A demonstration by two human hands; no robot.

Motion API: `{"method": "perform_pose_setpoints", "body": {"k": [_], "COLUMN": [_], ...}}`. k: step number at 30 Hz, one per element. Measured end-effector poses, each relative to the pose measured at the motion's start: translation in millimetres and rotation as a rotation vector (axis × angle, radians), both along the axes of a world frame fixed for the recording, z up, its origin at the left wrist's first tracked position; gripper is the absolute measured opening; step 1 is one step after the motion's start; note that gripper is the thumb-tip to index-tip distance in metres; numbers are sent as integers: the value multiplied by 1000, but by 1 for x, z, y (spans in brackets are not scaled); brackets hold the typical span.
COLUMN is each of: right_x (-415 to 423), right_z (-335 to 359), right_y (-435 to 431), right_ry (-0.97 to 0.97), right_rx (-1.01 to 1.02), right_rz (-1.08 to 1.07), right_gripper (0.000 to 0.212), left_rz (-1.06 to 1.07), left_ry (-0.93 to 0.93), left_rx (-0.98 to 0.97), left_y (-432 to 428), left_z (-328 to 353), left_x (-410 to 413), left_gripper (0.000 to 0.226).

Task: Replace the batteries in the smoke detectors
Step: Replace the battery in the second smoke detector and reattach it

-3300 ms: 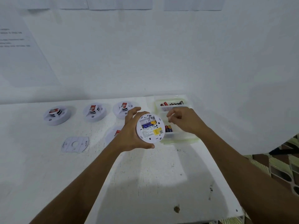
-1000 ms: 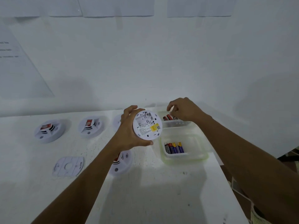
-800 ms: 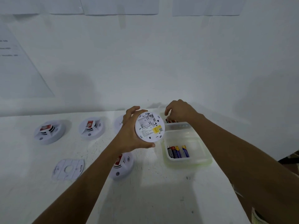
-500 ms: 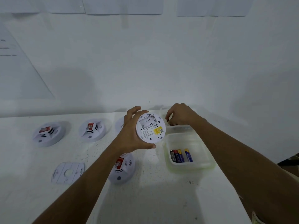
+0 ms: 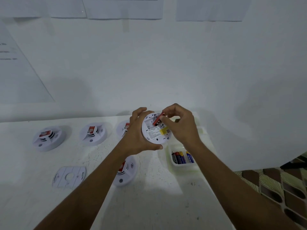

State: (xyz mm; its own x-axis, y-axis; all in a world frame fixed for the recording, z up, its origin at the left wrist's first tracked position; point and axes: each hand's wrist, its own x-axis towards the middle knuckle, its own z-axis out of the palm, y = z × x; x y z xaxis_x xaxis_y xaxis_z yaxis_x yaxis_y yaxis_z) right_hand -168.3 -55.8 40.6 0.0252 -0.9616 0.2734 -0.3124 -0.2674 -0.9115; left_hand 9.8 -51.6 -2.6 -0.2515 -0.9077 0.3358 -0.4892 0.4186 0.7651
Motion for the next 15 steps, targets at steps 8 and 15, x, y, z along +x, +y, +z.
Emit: {"method": "perform_pose_setpoints", "body": {"k": [8, 15], "right_x": [12, 16], "right_z": [-11, -17], "right_y": [22, 33], "right_ry": [-98, -82], "right_rx": [-59, -149], "right_rz": [-54, -91], "right_gripper": [10, 13], "left_rz": [1, -15], "left_ry": [44, 63], "left_rx": [-62, -78], "left_y": [8, 16], "left_z": [4, 11], "left_x": [-1, 1], "left_gripper": [97, 91]}}
